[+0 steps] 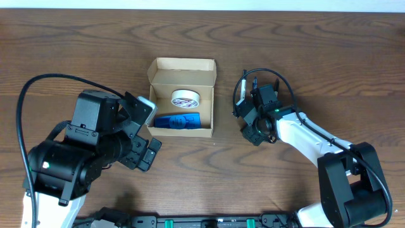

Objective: Pack container
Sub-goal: 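Lower the right gripper over the black round object and grasp it, then carry the black object leftward into the box with the right gripper, then lower the black object beside the duster and open the right gripper, then lift the right gripper out and move it above the markers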

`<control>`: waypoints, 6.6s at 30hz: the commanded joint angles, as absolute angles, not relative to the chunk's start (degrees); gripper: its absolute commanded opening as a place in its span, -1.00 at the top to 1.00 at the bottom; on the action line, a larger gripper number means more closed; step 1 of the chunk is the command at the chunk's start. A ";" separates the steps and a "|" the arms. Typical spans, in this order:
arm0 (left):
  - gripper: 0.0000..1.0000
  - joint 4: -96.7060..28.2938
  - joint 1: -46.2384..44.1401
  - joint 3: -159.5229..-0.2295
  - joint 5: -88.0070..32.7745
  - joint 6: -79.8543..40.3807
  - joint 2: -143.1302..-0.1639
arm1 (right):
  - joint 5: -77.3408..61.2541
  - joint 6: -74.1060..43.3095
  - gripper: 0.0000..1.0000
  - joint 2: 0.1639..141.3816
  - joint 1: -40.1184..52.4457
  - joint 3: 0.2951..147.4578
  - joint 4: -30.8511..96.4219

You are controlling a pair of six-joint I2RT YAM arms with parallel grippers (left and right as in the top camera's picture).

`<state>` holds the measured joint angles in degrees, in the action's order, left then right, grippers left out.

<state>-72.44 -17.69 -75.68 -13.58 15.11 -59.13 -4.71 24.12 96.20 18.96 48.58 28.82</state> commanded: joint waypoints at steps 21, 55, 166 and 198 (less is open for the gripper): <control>-0.91 -72.69 -17.67 -76.66 -13.98 15.86 -59.18 | -4.75 2.63 0.97 96.75 19.55 70.06 40.84; -0.90 -72.69 -17.67 -76.66 -13.98 15.88 -59.18 | 8.91 -49.78 0.97 96.86 40.71 82.37 38.74; -0.91 -72.69 -17.67 -76.66 -13.98 15.88 -59.18 | 11.40 -46.19 -0.29 107.92 37.34 83.48 52.16; -0.91 -72.69 -17.67 -76.66 -13.98 15.88 -59.18 | 9.63 -32.58 -0.98 96.27 27.38 86.37 53.43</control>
